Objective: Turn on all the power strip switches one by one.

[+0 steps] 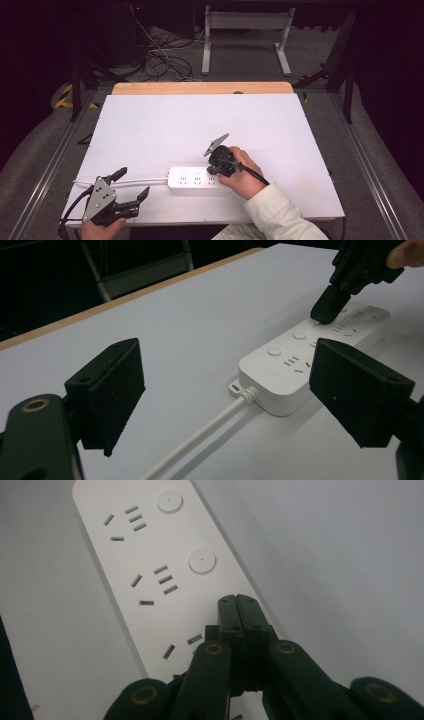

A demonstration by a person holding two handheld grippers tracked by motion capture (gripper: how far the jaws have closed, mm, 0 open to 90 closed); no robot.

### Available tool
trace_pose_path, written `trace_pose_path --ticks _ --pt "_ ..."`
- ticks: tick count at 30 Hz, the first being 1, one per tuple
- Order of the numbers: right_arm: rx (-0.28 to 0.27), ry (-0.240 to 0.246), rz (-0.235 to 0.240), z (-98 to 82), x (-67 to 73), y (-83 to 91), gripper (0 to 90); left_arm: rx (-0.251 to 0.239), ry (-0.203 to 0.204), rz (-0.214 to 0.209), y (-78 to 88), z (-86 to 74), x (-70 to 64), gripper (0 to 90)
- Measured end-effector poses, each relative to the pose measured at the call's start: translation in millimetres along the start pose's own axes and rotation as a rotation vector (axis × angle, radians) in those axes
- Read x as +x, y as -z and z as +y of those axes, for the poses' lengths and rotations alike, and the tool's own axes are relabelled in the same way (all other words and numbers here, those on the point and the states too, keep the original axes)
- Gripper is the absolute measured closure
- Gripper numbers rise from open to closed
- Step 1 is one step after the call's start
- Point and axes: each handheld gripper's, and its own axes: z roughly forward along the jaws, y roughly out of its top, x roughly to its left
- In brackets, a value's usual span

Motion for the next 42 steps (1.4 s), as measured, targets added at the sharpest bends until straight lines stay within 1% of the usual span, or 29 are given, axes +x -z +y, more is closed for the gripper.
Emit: trace_pose_path --ticks 6,10,12,14,15,16,17,18,19,20,21,22,23,35,38,42 --pt "-0.003 -0.015 0.013 -0.7 -2.7 -0.6 90.0 0.000 -0.002 -0.001 0.3 0.2 -0.2 14.8" --pt "-0.002 -0.020 0.002 -0.4 -1.5 -1.6 90.0 -0.002 -0.005 -0.001 0.3 0.3 -0.3 14.7" --pt "-0.007 -0.015 -0.001 -0.9 -1.2 -1.4 90.0 -0.002 -0.002 -0.002 0.4 0.3 -0.7 14.7" --pt "-0.015 -0.011 0.009 -1.6 -2.5 -0.8 90.0 -0.003 -0.011 0.002 0.7 0.5 0.2 14.8" --pt "-0.040 0.001 0.015 -1.8 -2.7 1.6 90.0 -0.002 -0.009 0.002 0.9 0.4 0.3 14.7" --pt "-0.062 0.017 -0.002 -1.9 -1.5 4.8 90.0 -0.003 0.000 0.001 0.9 0.1 0.1 14.8" --pt "-0.099 0.020 0.000 -1.8 -0.1 9.5 90.0 -0.004 0.004 0.001 0.9 -0.2 0.5 14.8" --pt "-0.146 0.017 0.015 -1.2 0.3 14.9 90.0 -0.003 0.001 0.003 0.9 -0.2 1.5 14.7" --pt "-0.172 0.012 0.026 0.0 1.1 19.4 90.0 -0.002 0.008 0.001 0.4 -0.2 1.5 14.8" --pt "-0.179 0.012 0.021 1.3 2.6 22.7 90.0 -0.003 0.007 0.003 0.1 -0.2 1.6 14.8" --pt "-0.186 0.024 0.018 2.1 3.5 24.6 90.0 -0.003 0.004 0.003 0.2 -0.1 1.4 14.8" --pt "-0.187 0.026 0.018 2.7 4.9 26.0 90.0 -0.003 0.005 0.001 0.6 -0.1 0.9 14.7" --pt "-0.188 0.035 0.017 2.9 5.1 26.4 90.0 -0.004 -0.006 0.005 1.1 0.2 1.4 14.7" --pt "-0.196 0.037 0.011 4.2 6.0 29.1 90.0 -0.007 0.004 0.005 1.0 0.2 1.1 14.7" --pt "-0.197 0.043 0.009 5.7 6.7 30.4 90.0 -0.005 -0.003 0.006 1.1 0.3 1.2 14.7" --pt "-0.203 0.045 0.014 7.4 7.5 29.7 90.0 -0.006 0.001 0.005 1.0 0.3 1.2 14.8"
